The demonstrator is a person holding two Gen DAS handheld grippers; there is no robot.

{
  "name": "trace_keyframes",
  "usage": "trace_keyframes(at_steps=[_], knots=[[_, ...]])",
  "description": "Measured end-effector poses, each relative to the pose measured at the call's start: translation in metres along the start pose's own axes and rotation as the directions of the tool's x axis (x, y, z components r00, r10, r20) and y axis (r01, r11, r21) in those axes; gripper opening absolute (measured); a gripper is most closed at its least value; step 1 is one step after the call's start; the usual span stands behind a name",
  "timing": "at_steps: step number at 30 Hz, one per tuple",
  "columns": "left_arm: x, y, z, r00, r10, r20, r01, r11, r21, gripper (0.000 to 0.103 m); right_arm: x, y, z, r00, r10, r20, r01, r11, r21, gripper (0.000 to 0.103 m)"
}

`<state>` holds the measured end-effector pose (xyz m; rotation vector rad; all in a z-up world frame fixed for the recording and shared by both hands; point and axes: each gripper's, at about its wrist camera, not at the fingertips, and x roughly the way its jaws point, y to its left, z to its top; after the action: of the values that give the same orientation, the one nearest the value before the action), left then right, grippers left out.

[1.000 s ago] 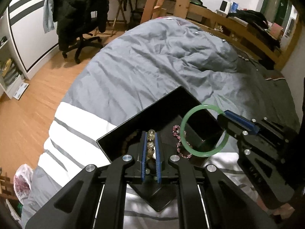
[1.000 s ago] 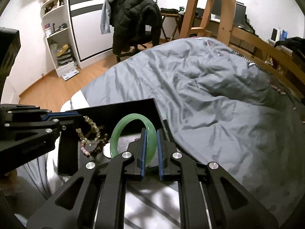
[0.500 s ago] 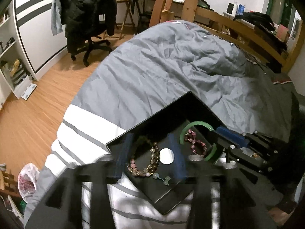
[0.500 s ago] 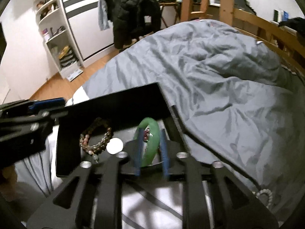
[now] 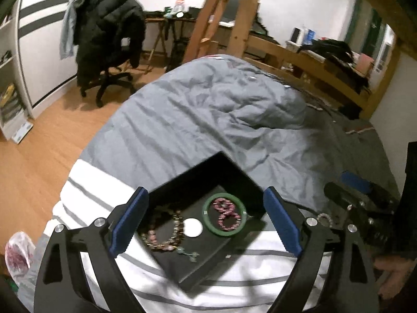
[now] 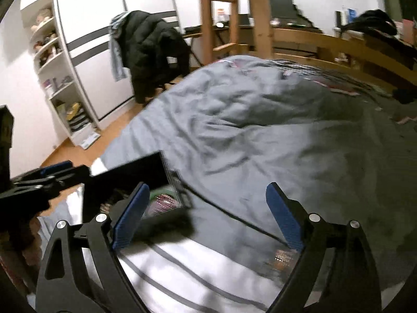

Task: Organize jewelry
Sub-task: 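Move both grippers back to the remaining jewelry on the bed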

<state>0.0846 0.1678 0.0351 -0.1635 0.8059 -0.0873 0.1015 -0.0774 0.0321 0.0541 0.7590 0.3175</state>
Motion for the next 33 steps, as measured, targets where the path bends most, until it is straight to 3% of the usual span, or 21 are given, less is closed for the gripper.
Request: trace_keyframes(at_steps=[11, 20, 24, 27, 33], knots=[[0.006, -0.082, -0.025, 0.997, -0.067, -0.028, 0.071, 0.981, 0.181, 0.091, -0.052, -0.093, -0.046, 0.991, -0.131, -0.039, 0.134, 0.987, 0.087, 0.091], [0.018, -0.128, -0.044, 0.990, -0.121, -0.072, 0.136, 0.953, 0.271, 0.091, -0.072, -0.145, -0.077, 0.985, -0.166, -0.036, 0.170, 0.972, 0.161, 0.091], [0.031, -0.158, -0.058, 0.993, -0.092, -0.077, 0.114, 0.924, 0.366, 0.091, -0.062, -0.162, -0.089, 0.987, -0.156, -0.040, 0.161, 0.967, 0.195, 0.091], [0.049, -0.180, -0.072, 0.987, -0.096, -0.126, 0.142, 0.887, 0.440, 0.091, -0.051, -0.168, -0.098, 0.988, -0.148, -0.051, 0.155, 0.968, 0.198, 0.090], [0.081, -0.203, -0.091, 0.976, -0.093, -0.198, 0.188, 0.820, 0.541, 0.091, -0.017, -0.177, -0.105, 0.988, -0.127, -0.084, 0.141, 0.973, 0.185, 0.078]])
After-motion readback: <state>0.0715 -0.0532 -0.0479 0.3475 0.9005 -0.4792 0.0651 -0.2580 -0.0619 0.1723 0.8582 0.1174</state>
